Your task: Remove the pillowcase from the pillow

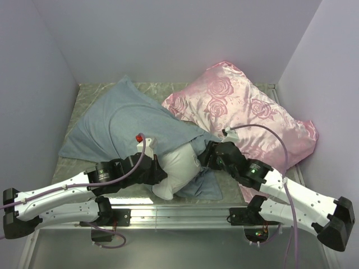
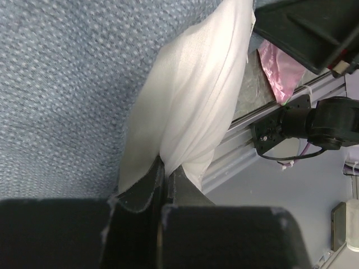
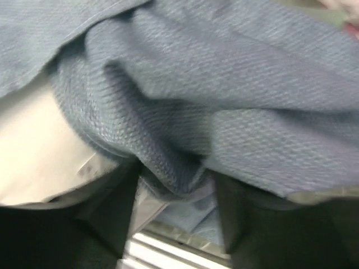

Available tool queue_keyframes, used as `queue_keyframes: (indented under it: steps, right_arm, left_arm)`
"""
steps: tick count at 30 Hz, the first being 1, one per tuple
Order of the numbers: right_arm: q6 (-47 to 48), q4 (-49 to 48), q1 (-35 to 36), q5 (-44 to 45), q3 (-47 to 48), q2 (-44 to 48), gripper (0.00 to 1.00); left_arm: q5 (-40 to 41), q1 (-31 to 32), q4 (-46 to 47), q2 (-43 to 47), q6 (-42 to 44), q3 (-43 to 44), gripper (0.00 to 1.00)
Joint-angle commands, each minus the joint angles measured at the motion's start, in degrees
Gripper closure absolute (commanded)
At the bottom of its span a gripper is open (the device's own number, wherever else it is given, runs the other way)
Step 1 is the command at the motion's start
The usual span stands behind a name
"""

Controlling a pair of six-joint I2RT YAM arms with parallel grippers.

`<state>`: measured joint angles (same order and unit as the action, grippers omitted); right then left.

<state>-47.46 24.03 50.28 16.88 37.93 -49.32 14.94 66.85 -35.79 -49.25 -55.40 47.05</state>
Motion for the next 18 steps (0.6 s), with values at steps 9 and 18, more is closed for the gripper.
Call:
queue_keyframes:
  steps: [9, 18]
  right_arm:
    - [-2.19, 9.99, -16.96, 14.49, 3.47, -3.15, 0.92]
    - [-0.27, 1.21, -24.36, 7.59, 3.03, -15.97, 1.0]
  left_arm:
    - [1.5, 0.04, -0.76, 4.43, -3.4, -0.03, 1.0]
    - [2.02, 0.04, -5.95, 7.76, -3.67, 1.47, 1.0]
